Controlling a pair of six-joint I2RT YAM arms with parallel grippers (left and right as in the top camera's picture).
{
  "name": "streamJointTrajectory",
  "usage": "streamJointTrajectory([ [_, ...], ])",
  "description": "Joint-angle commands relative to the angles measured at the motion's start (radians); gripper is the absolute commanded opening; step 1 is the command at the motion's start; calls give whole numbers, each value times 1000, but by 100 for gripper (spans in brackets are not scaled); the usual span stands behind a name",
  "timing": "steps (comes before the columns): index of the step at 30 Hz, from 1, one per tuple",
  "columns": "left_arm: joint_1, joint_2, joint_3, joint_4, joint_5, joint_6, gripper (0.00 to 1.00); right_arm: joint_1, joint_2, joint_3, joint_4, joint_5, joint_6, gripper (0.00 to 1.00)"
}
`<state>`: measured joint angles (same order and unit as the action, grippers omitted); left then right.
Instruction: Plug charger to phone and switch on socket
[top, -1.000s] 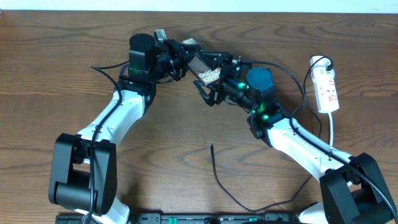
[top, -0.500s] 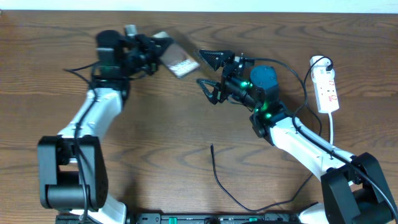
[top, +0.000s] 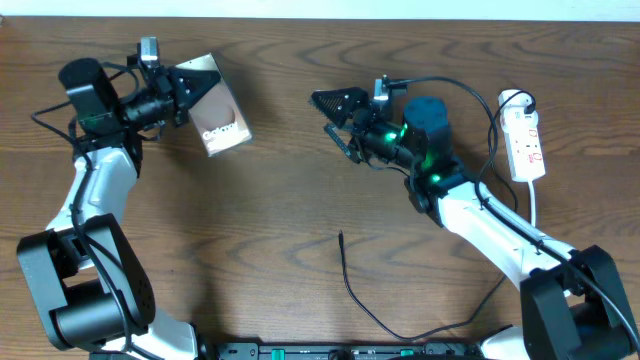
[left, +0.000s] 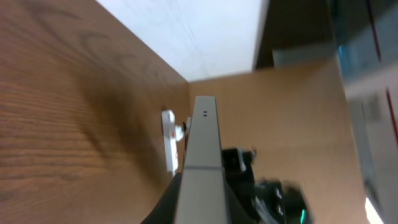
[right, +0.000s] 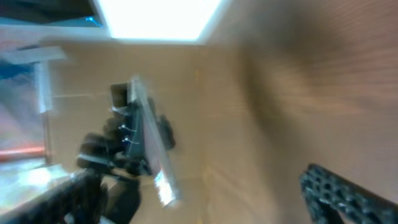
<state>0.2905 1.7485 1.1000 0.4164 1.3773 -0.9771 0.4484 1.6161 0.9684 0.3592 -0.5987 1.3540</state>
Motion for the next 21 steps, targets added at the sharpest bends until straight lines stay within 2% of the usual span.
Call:
streamJointTrajectory([
  [1,20,-21,14,17,172,150,7,14,-6,163,-282,-37,-291,99],
  [4,21,-21,14,16,195,198,8,36,-6,264,-571,16,-451,99],
  [9,21,-21,14,16,194,222,7,104,-6,316,-878,170,-599,99],
  [16,21,-21,14,16,193,225,8,239,-6,309,-1129,394,-635,99],
  [21,21,-21,14,16,193,225,7,333,-6,280,-1171,521,-626,83],
])
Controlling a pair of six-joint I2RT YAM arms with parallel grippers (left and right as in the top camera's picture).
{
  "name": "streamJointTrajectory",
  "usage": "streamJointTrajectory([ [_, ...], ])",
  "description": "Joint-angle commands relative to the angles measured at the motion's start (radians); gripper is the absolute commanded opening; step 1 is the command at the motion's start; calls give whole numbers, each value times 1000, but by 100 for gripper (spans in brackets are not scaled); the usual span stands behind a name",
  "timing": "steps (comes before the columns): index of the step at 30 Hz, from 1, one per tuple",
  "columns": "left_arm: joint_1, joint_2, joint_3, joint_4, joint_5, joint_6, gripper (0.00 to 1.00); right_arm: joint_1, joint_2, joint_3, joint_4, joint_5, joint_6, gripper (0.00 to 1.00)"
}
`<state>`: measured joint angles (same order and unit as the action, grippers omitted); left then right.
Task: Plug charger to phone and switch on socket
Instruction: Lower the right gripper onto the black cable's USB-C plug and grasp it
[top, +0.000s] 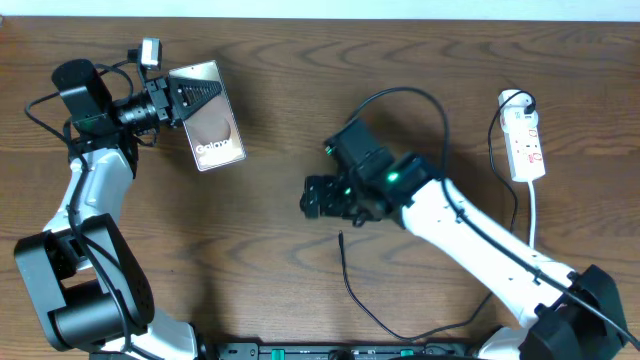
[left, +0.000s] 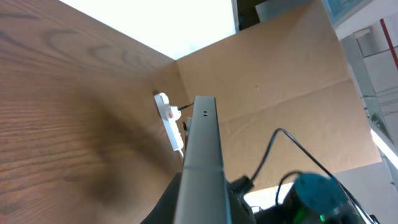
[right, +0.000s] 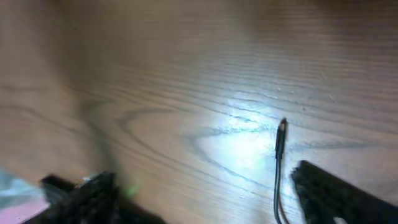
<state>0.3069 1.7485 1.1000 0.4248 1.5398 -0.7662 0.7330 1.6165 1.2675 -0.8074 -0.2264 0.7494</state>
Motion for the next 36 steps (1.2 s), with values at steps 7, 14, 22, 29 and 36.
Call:
streamJointTrajectory([
  [7,4,-21,14,8,31,14,7,105,-6,-100,11,287,159,86],
  [14,4,-21,14,7,31,14,7,106,-6,-198,61,283,177,88],
  [22,4,-21,14,8,30,15,8,107,-6,-267,85,204,172,86],
  [29,4,-21,14,8,18,14,7,106,48,-267,108,171,153,80],
  [36,4,-21,14,7,16,30,7,104,117,-216,76,149,132,73],
])
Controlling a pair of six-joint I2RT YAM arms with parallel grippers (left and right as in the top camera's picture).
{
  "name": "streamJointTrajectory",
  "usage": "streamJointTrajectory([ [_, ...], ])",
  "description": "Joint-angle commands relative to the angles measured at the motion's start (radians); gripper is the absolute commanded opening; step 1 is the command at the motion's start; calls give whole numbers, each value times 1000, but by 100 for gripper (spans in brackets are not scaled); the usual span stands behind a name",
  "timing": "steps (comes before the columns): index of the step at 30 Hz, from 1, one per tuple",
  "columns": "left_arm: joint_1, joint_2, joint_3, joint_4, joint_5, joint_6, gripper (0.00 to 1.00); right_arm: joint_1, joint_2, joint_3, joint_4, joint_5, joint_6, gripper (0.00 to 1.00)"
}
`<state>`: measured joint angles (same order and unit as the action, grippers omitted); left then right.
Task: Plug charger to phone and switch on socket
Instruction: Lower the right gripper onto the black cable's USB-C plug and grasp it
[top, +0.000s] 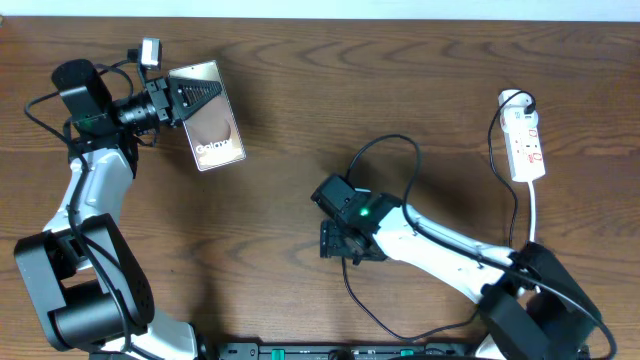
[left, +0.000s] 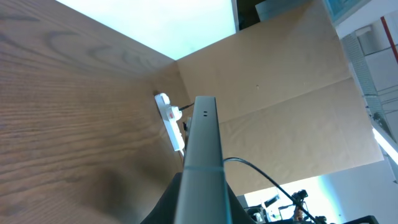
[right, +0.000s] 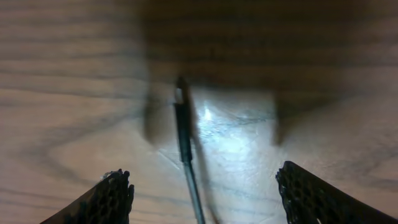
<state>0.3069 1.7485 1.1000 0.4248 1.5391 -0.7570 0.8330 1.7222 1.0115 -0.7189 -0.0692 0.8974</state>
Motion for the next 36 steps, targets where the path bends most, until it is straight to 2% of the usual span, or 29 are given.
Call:
streamJointTrajectory([
  [1,4,-21,14,7,17,21,7,4,18,43,-16,-8,-14,73],
  [17,4,-21,14,7,16,21,7,-2,133,140,-107,-16,-13,57],
  [29,4,-21,14,7,16,21,7,-8,164,165,-128,-21,-16,55],
  [36,4,-21,14,7,16,21,8,-18,203,190,-146,-39,-23,48],
])
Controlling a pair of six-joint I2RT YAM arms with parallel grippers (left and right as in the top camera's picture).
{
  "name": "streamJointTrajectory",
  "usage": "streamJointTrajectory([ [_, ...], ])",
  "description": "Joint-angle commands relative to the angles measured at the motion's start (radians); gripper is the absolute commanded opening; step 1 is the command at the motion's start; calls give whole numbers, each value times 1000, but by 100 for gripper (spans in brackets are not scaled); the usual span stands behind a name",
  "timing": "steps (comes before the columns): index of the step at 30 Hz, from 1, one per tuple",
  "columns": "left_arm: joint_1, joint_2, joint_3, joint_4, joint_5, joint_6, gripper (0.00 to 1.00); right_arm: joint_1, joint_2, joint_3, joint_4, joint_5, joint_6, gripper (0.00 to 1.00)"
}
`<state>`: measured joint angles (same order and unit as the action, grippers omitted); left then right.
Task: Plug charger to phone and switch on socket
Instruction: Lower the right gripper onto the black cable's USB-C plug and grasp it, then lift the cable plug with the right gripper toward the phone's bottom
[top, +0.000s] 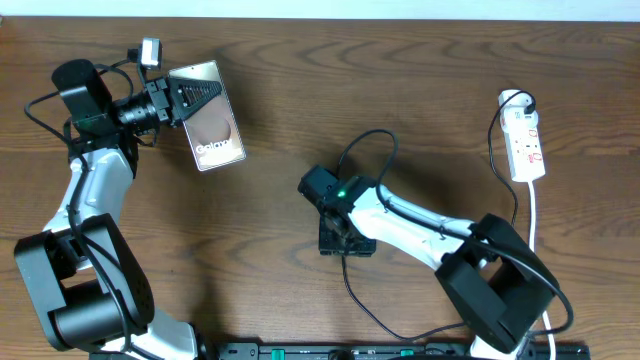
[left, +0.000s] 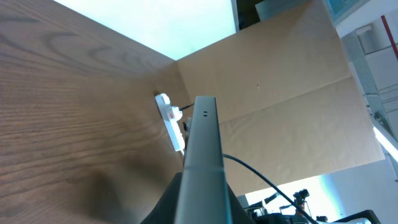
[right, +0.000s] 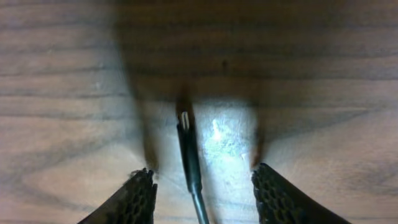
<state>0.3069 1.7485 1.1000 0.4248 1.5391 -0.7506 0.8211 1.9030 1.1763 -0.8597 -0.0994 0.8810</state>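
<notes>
My left gripper (top: 178, 96) is shut on a rose-gold phone (top: 210, 129), held up off the table at the far left; in the left wrist view the phone's edge (left: 201, 155) runs up between the fingers. The black charger cable's plug end (right: 186, 146) lies flat on the table between the open fingers of my right gripper (right: 202, 190), which is low over it; from overhead the right gripper (top: 345, 238) covers the plug, and the cable (top: 370, 315) trails toward the front. The white socket strip (top: 526, 145) lies at the far right.
The socket strip's white cord (top: 536, 215) runs down the right side of the wooden table (top: 280, 80). My right arm's own black wire (top: 365, 145) loops above its wrist. A cardboard wall (left: 280, 93) stands beyond the table.
My right gripper has come lower over the cable's plug and its fingers stand closer together on either side of it. The left gripper and phone have not moved.
At first the right gripper hung open at the back centre, facing the phone held by the left. Then it was open over the table's middle near the cable tip. Later it was open over the plug, and now it is lower with narrower fingers round it.
</notes>
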Motion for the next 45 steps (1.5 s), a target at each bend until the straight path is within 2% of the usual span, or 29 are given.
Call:
streamJointTrajectory([
  [1,4,-21,14,7,16,14,7,-6,24,28,-9,-8,-6,49],
  [6,4,-21,14,7,16,14,7,-7,40,40,-22,-8,-6,48],
  [10,4,-21,14,7,16,14,7,-10,57,57,-35,-9,-8,43],
  [25,4,-21,14,7,16,14,7,-11,63,68,-46,-24,-22,2],
  [32,4,-21,14,7,16,14,7,-36,63,70,-44,-73,-69,1],
  [34,4,-21,14,7,16,14,7,-55,63,73,-16,-148,-158,1],
  [36,4,-21,14,7,16,14,7,-79,63,73,59,-328,-329,1],
  [39,4,-21,14,7,16,14,7,-115,63,73,205,-736,-642,1],
  [41,4,-21,14,7,17,14,7,-133,63,73,275,-919,-773,1],
  [45,4,-21,14,7,17,13,7,-148,63,73,378,-903,-789,1],
])
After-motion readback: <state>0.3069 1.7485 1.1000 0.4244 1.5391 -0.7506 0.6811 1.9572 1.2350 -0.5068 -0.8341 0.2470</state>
